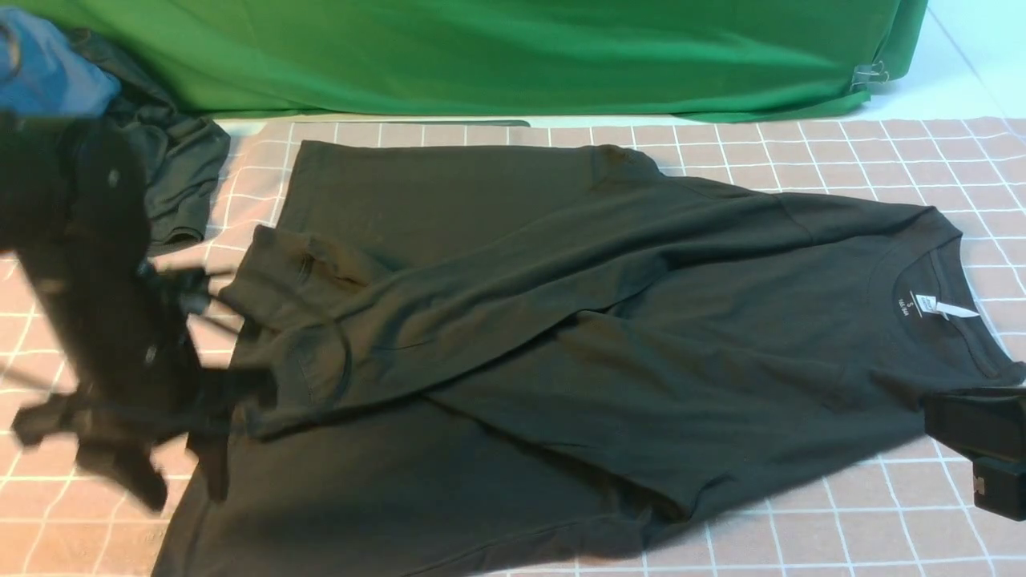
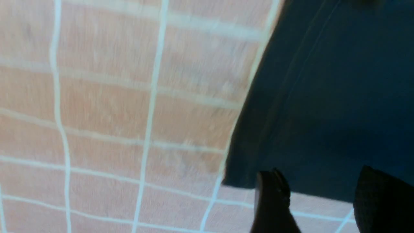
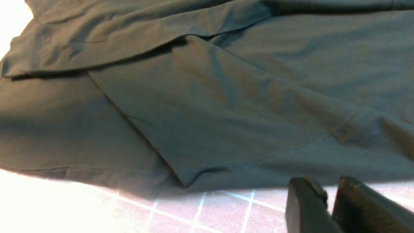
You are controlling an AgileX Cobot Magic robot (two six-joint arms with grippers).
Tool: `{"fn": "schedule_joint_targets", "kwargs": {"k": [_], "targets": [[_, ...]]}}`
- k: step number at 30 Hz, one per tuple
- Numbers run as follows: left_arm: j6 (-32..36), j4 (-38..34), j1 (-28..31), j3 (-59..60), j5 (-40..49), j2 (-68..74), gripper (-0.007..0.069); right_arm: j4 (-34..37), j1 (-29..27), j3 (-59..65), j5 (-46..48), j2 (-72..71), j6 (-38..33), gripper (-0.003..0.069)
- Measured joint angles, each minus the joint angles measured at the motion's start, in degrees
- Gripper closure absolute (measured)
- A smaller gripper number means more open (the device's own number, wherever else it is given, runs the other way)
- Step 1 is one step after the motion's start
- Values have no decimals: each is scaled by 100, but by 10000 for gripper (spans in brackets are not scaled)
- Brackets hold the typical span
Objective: Fold a long-sleeved shirt over a pink coffee tablecloth.
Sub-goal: 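Grasp the near edge of the shirt at its hem and shoulder corners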
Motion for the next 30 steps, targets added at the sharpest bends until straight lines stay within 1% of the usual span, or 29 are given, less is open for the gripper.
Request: {"fn": "schedule_joint_targets", "kwargs": {"k": [2, 6, 11, 13, 18, 20, 23, 26, 28, 30], "targets": [[-77, 0, 0, 565, -486, -336, 272, 0, 0, 0, 0, 0, 0, 480], [-97, 6, 0, 1302, -1301, -738, 272, 0, 0, 0, 5, 0, 0, 475], [-102, 85, 0, 1868, -2073, -880, 267, 0, 0, 0, -1, 0, 0, 473], [-222, 214, 0, 2080, -2408, -884, 257, 0, 0, 0, -1, 0, 0, 468], [-982, 726, 0, 2254, -2565, -906, 158, 0, 0, 0, -1, 0, 0, 463], [-1105, 816, 0, 2260, -2571, -906, 118, 0, 0, 0, -1, 0, 0, 463], [-1133, 743, 0, 2260, -2613, -912, 86, 0, 0, 0, -1, 0, -42, 463], [-1096, 577, 0, 2271, -2657, -912, 89, 0, 0, 0, -1, 0, -42, 463], [-935, 361, 0, 2271, -2702, -912, 97, 0, 0, 0, -1, 0, -42, 463], [-666, 197, 0, 2271, -2735, -894, 158, 0, 0, 0, -1, 0, -42, 463]]}}
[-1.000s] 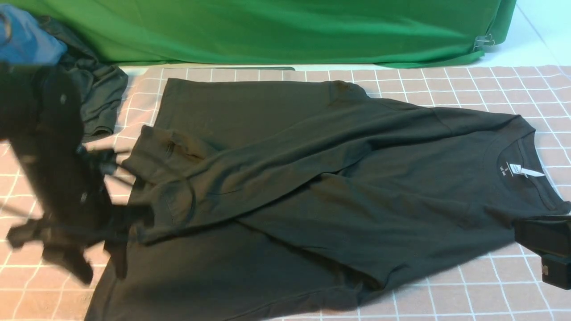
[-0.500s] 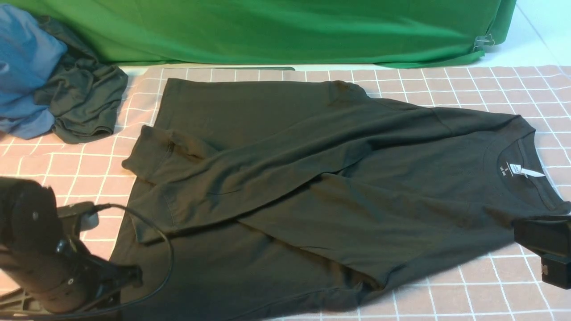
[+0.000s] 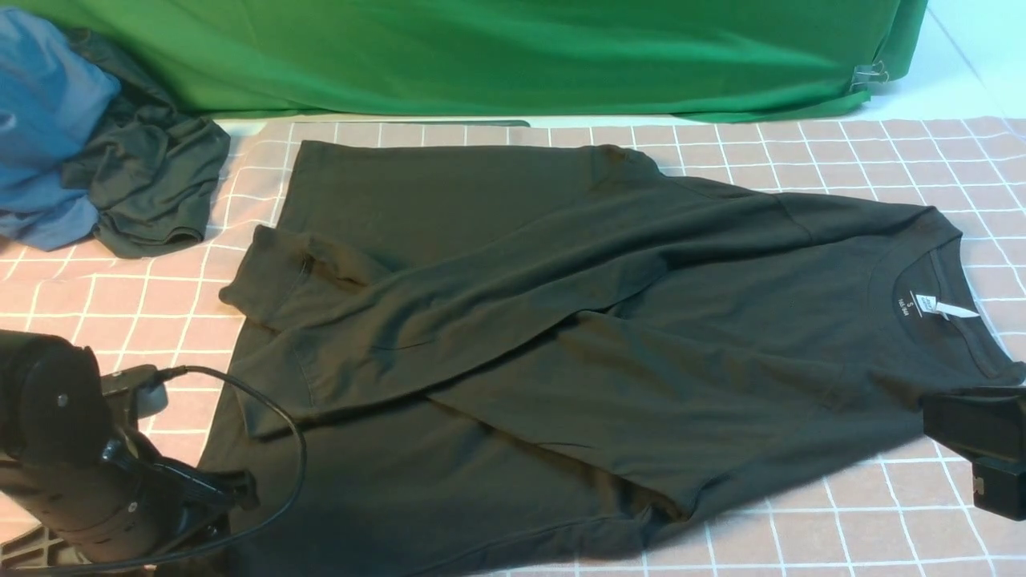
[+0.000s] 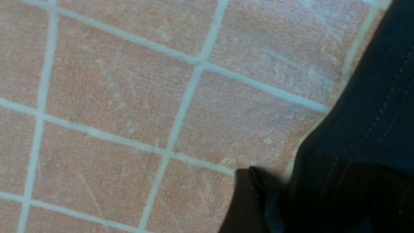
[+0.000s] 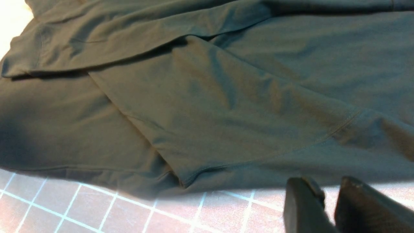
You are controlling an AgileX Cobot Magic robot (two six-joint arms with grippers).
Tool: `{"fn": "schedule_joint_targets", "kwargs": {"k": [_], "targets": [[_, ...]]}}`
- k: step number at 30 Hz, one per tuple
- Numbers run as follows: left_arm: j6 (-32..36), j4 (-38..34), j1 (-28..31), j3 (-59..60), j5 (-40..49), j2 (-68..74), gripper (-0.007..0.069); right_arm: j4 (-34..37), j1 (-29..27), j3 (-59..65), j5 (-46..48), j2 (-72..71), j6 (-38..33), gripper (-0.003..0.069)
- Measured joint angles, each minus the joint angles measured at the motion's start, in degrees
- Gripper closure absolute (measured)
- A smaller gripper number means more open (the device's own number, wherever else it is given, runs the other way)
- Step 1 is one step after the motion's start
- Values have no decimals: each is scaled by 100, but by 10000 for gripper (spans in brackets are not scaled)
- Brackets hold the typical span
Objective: Fold a long-sleeved shirt over a pink coffee tablecloth.
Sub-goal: 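Grasp the near edge of the shirt at its hem and shoulder corners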
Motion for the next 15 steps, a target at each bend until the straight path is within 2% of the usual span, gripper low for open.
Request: {"fn": "schedule_joint_targets", "kwargs": {"k": [3, 4, 7, 9, 11, 15], "targets": [[78, -41, 0, 0, 0, 0, 277, 0, 0, 0, 0, 0, 0, 463], [107, -51, 0, 0, 14, 0, 365, 0, 0, 0, 0, 0, 0, 463], [186, -112, 0, -15, 76, 0, 532, 0, 0, 0, 13, 0, 0, 463], [264, -112, 0, -67, 224, 0, 573, 0, 0, 0, 43, 0, 36, 463], [305, -112, 0, -201, 483, 0, 579, -5, 0, -62, 245, 0, 71, 463], [312, -17, 0, -391, 776, -178, 579, -337, 0, -613, 1263, 193, 140, 463]]}}
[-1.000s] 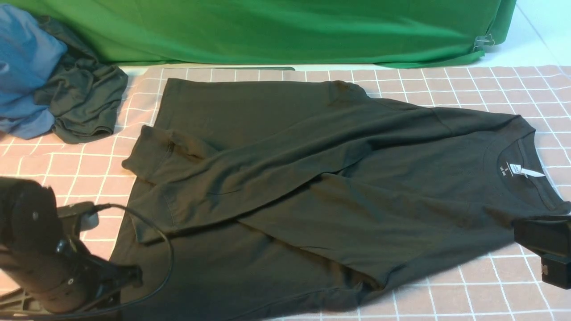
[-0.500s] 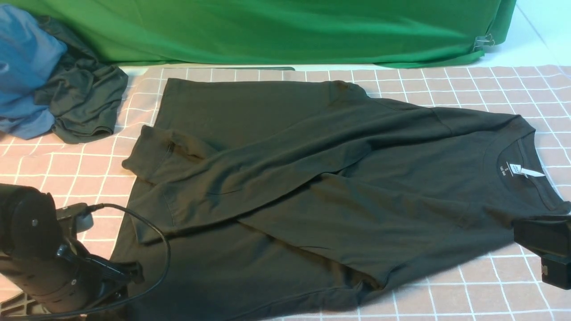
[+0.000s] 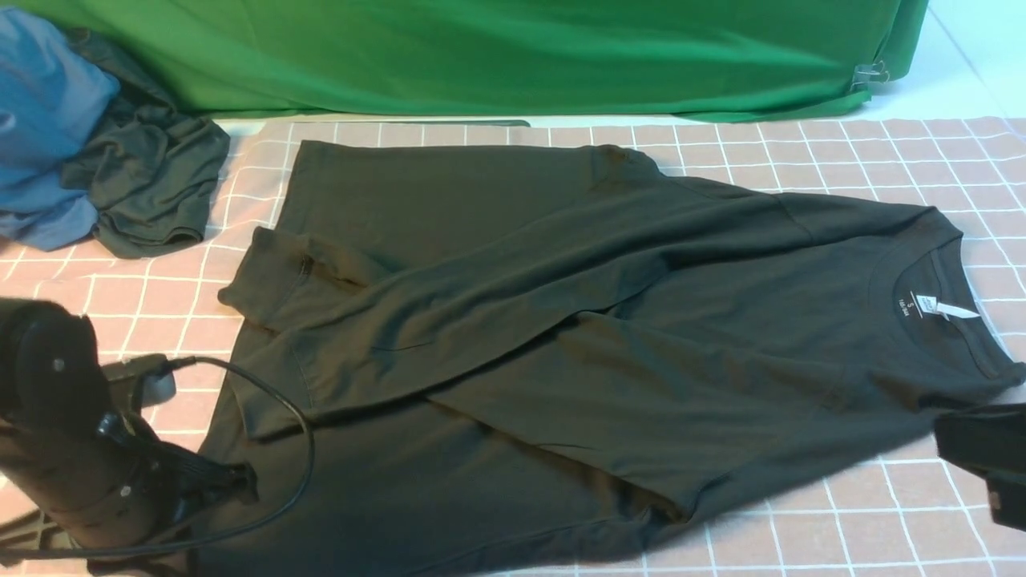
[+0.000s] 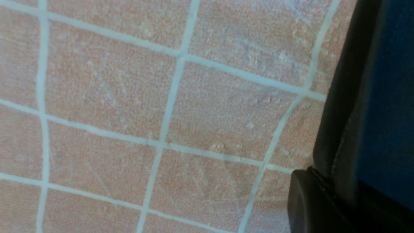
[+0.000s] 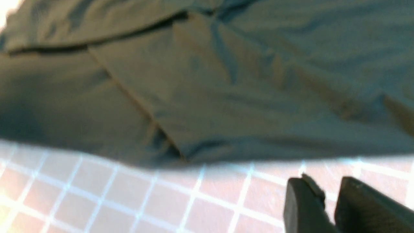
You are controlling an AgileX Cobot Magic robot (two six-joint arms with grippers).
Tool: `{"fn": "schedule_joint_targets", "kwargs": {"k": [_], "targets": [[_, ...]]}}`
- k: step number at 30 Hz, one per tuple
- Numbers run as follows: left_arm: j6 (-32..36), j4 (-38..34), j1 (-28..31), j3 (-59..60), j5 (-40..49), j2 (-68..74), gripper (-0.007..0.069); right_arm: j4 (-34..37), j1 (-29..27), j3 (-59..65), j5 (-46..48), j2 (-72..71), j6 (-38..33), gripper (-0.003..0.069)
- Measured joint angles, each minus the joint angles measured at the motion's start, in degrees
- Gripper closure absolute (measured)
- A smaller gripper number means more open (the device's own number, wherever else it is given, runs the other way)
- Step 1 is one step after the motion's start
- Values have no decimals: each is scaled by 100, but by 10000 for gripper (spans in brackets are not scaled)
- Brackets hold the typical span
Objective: Fold a long-sleeved shirt over a pink coffee tablecloth.
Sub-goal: 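Grasp the near edge of the shirt at its hem and shoulder corners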
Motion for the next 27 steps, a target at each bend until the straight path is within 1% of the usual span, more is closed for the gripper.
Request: {"fn": "schedule_joint_targets", "kwargs": {"k": [2, 5, 7, 8, 10, 14, 16, 18, 20, 21, 22, 23, 27], "targets": [[0, 16, 0, -6, 22, -187, 579, -455, 0, -369, 541, 244, 159, 463], [0, 22, 0, -6, 91, -498, 579, -1090, 0, -714, 1034, 686, 450, 470], [0, 27, 0, -6, 115, -706, 579, -1381, 0, -844, 1263, 964, 538, 487], [15, 27, 0, -1, 126, -944, 579, -1513, 0, -905, 1386, 1309, 602, 510], [16, 27, 0, 18, 145, -1172, 579, -1555, 0, -932, 1439, 1767, 621, 530], [16, 27, 0, 94, 203, -1495, 579, -1553, -141, -932, 1343, 2434, 622, 528], [16, 27, 0, 182, 241, -1658, 579, -1434, -475, -932, 1106, 2812, 606, 512], [16, 22, 0, 236, 262, -1761, 578, -1093, -829, -932, 918, 3035, 393, 501], [16, 16, 0, 308, 253, -1806, 578, -482, -1282, -961, 745, 3271, 73, 475], [16, 16, 0, 308, 253, -1806, 578, -433, -1282, -967, 745, 3292, 46, 472], [16, 12, 0, 349, 239, -1818, 578, -123, -1507, -1016, 671, 3437, -140, 437], [16, 12, 0, 379, 223, -1818, 578, 47, -1603, -1059, 612, 3552, -263, 403], [16, -1, 0, 482, 108, -1818, 578, 385, -1710, -1226, 371, 4070, -468, 252]]}}
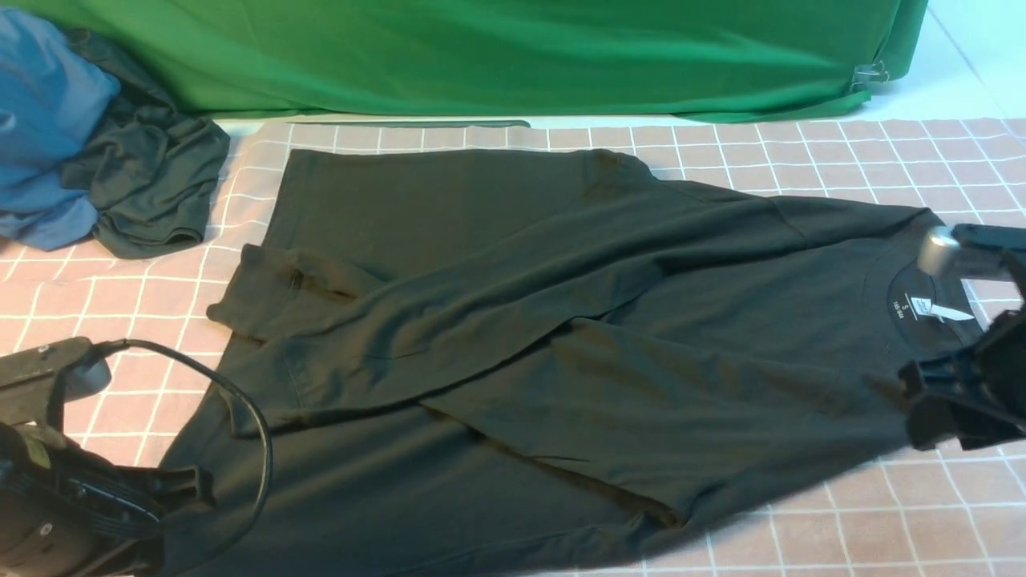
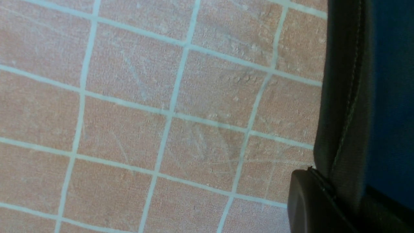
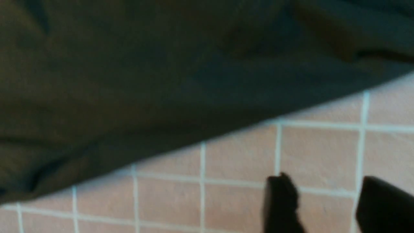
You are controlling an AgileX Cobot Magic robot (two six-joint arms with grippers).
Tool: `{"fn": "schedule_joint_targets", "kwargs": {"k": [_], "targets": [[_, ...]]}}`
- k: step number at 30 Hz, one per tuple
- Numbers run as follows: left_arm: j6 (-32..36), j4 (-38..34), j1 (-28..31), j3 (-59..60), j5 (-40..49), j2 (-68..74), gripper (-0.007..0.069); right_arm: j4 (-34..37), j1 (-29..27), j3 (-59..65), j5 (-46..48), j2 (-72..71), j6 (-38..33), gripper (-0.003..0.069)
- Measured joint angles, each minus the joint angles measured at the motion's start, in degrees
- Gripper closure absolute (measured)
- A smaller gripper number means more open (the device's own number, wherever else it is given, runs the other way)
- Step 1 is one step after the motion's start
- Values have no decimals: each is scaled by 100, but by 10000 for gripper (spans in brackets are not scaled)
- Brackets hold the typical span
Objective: Fold a long-sleeved shirt over a pink coffee tablecloth.
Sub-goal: 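Grasp the near edge of the shirt at its hem and shoulder corners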
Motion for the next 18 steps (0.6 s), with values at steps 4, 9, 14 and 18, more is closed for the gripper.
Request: {"fn": "schedule_joint_targets", "kwargs": {"k": [4, 9, 14, 18], "targets": [[0, -94, 0, 34, -22, -4, 578, 372, -5, -175, -69, 637, -19, 120], [0, -142, 0, 34, -56, -4, 578, 547, -5, -311, -232, 1055, -19, 88], [0, -154, 0, 34, -56, -4, 578, 560, -5, -447, -350, 1135, 15, 85], [0, -174, 0, 34, -60, -4, 578, 560, -5, -567, -377, 1262, 170, 85]]}}
